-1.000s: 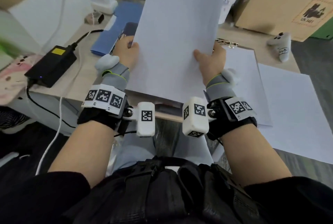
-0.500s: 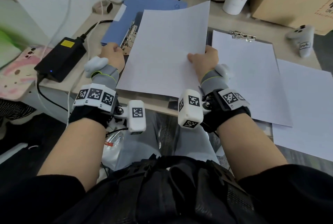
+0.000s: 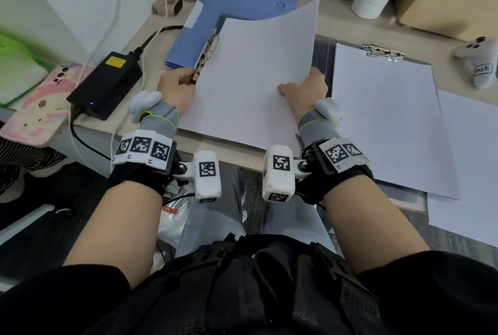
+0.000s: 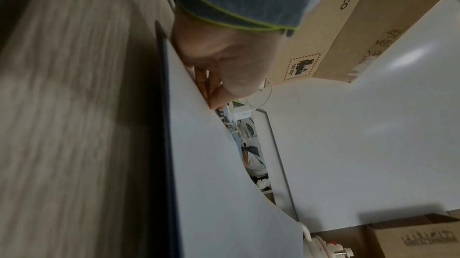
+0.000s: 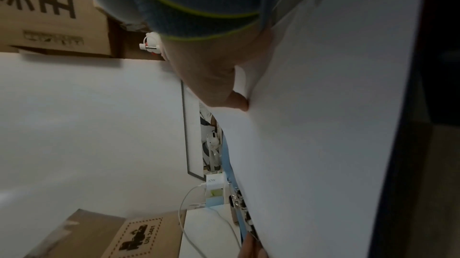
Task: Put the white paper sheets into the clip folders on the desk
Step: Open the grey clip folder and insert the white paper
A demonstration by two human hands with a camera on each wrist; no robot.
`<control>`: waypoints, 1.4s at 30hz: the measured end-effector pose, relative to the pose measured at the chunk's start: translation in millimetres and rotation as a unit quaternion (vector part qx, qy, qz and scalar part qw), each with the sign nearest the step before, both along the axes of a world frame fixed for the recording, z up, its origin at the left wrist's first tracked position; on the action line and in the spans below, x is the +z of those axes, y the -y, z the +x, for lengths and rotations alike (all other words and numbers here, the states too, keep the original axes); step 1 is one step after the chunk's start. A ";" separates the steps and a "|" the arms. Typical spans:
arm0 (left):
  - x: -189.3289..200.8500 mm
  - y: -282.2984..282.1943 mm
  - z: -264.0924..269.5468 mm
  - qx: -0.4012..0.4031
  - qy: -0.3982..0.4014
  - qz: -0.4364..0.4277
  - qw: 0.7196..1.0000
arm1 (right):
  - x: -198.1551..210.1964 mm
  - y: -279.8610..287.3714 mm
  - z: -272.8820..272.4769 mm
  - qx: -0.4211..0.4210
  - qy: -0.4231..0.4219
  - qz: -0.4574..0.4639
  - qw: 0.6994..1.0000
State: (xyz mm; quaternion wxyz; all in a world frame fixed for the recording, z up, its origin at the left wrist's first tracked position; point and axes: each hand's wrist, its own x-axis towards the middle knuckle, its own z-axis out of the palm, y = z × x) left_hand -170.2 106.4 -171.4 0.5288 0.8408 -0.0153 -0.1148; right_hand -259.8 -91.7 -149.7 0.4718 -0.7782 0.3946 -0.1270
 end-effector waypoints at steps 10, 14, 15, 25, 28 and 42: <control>-1.7 -2.6 0.5 -0.004 -0.011 -0.026 1.000 | 3.7 -0.2 2.1 0.026 -0.042 -0.057 0.997; -0.9 -2.2 0.7 0.000 -0.017 -0.026 1.000 | 3.7 -3.6 2.8 0.024 -0.049 -0.063 0.997; -0.8 -2.2 0.0 -0.002 -0.017 -0.025 1.000 | 3.7 -4.2 2.4 0.024 -0.047 -0.061 0.997; -2.4 2.5 -0.9 0.013 0.015 0.062 0.998 | -0.9 -8.6 4.8 0.061 -0.060 -0.122 0.989; -1.7 3.7 2.5 0.018 0.033 0.150 0.988 | -4.1 -9.9 8.1 0.088 -0.075 -0.160 0.980; 14.6 25.2 17.1 -0.008 0.061 0.333 0.941 | 11.5 5.9 38.3 0.155 -0.314 -0.246 0.904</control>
